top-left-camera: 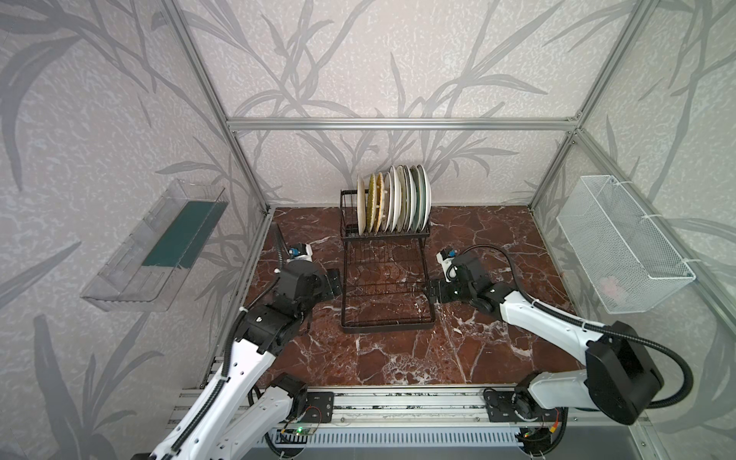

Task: Load plates into a dish rack
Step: Move the dish rack to the center of the table.

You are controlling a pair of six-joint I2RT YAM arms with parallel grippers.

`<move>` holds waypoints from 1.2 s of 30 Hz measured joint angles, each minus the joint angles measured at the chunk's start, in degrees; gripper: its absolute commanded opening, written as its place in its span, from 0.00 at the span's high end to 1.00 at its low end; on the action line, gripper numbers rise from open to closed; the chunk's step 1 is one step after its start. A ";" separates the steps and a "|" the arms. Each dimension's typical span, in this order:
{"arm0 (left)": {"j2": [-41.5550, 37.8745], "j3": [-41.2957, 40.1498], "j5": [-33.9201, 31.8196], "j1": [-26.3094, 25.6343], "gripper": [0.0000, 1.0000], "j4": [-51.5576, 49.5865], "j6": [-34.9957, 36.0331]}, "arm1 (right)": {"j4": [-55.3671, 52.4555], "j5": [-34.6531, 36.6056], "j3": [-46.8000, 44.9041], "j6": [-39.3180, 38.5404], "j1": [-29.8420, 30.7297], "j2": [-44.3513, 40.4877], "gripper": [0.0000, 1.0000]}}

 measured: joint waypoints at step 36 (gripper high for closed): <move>34.99 -3.06 5.84 0.15 1.00 18.53 1.68 | -0.72 9.77 4.83 5.64 1.03 10.03 1.00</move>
